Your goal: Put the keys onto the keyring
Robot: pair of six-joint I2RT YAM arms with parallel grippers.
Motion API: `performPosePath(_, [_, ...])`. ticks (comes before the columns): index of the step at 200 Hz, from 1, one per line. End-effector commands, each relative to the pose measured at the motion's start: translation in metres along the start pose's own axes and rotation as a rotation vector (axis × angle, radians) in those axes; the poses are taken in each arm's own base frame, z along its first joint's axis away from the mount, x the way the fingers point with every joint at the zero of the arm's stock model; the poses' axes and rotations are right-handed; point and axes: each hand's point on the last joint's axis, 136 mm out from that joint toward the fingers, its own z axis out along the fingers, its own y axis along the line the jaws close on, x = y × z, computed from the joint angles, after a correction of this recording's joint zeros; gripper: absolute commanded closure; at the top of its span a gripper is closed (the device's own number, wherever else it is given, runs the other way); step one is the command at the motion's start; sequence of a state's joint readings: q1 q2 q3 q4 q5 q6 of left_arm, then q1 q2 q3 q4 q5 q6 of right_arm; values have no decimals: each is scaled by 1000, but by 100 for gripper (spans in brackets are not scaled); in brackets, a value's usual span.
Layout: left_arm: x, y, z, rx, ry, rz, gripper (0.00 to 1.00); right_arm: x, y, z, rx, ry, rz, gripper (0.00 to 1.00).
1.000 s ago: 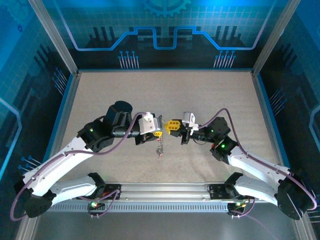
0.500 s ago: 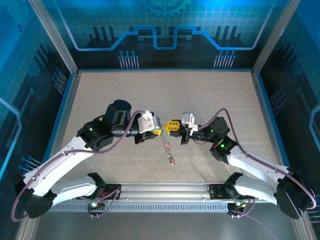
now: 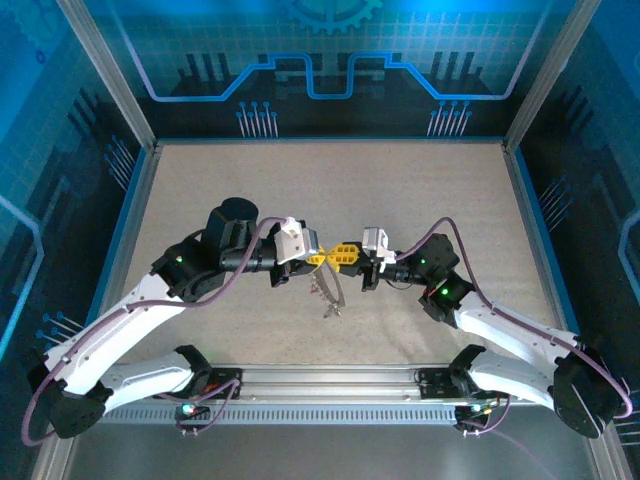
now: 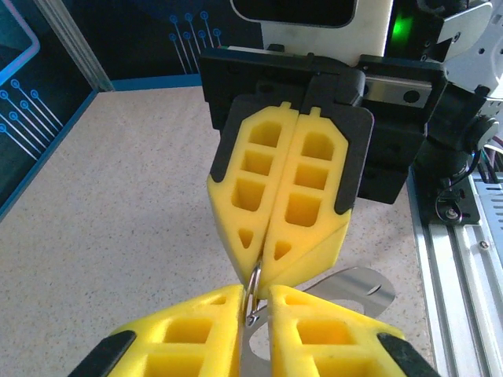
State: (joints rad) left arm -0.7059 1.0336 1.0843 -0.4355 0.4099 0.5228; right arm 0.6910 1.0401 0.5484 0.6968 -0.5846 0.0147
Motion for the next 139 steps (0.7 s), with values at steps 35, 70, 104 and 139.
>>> performPosePath(35, [2, -5, 3, 54, 19, 5, 80, -13, 2, -3, 2, -46, -50, 100])
performPosePath(70, [8, -5, 4, 53, 42, 8, 82, -13, 3, -4, 5, -47, -50, 100])
performPosePath(104, [7, -4, 4, 53, 55, 29, 100, -12, 3, -3, -1, -42, -49, 100])
performPosePath(139, [3, -1, -5, 38, 81, 87, 100, -1, 3, -2, 0, 33, -57, 100])
